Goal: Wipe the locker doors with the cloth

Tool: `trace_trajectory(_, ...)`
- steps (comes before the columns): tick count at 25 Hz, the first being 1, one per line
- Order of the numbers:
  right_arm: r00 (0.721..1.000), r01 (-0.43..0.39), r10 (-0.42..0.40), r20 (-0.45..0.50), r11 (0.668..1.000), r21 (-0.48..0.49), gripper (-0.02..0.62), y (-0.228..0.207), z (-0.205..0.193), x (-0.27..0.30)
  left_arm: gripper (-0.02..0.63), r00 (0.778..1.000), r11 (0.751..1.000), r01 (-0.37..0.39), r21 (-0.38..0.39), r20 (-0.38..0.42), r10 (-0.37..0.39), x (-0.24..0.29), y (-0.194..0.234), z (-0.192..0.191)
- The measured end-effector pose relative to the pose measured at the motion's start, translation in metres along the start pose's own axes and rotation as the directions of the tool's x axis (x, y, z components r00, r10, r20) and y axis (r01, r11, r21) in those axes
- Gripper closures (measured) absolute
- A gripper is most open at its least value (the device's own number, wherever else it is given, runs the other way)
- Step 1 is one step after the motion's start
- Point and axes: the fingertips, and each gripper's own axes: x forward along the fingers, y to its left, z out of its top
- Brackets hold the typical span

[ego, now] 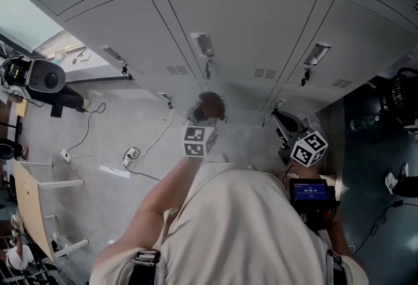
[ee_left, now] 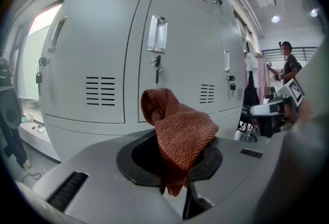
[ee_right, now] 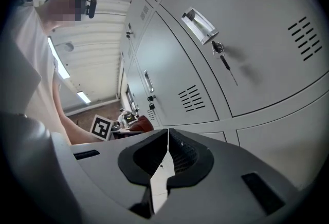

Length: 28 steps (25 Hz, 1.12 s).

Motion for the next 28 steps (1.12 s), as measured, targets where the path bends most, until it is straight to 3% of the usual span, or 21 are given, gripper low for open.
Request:
trace_trajectory(3,0.998,0.063,-0.063,0.006,0.998,0.0,0.577,0.016,-0.001,0.0,0.535,0.999,0.999,-0.036,-0.017,-0.001,0.036,0.002,0.037,0.001)
trace_trajectory(7,0.986,0.164,-0.165,0.022,0.986,0.026,0.577,0.011,-0.001,-0.014,0.535,0.999,0.998,-0.045,-0.05,-0.004,0.044,0.025,0.054,0.004)
trace_trajectory(12,0.976,0.209,-0.209,0.067,0.978,0.006,0.577,0.0,0.016,-0.008,0.535,0.996,0.997,-0.072,-0.034,0.041,0.074,0.053,0.073,0.032)
trace_trajectory(24,0.966,0.236,-0.242,0.091,0.969,0.067,0.577,-0.001,0.014,-0.023,0.535,0.997,0.999,-0.032,0.006,0.065,0.032,0.071,0.026,0.033)
trace_trajectory(28,0.965,0.232,-0.239,0.107,0.97,0.072,0.577,-0.003,0.018,-0.032,0.535,0.997,0.997,0.046,0.056,0.063,-0.049,0.087,-0.014,0.035)
